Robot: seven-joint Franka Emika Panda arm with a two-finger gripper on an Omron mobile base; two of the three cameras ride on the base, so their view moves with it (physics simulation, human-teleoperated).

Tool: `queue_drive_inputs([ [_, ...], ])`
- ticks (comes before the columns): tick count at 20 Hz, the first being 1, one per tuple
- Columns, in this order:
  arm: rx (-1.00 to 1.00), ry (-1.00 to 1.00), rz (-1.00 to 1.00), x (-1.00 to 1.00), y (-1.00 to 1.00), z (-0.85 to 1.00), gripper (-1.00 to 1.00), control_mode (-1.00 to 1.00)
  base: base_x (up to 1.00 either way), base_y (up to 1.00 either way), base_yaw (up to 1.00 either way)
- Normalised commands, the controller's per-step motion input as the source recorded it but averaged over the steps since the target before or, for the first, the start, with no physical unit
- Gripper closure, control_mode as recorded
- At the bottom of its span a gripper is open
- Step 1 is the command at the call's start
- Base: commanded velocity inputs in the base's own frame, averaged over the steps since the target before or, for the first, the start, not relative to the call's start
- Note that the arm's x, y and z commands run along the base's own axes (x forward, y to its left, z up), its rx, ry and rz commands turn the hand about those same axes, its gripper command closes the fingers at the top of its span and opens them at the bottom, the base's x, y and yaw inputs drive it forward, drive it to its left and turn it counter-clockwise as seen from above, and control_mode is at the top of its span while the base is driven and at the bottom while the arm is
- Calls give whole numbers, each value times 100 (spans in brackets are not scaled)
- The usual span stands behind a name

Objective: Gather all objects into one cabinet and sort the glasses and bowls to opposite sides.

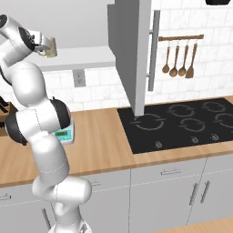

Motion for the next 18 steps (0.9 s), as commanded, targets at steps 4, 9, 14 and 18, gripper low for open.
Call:
queue_drive_inputs([
  [4,-2,19,-1,-20,21,4,100,-100,0,0,0],
  [9,-3,18,-6,-25,10,13,100,-100,0,0,0],
  [14,1,1,-9,-73,0,61,100,-100,0,0,0],
  [18,2,0,-12,-99,0,26,100,-100,0,0,0],
])
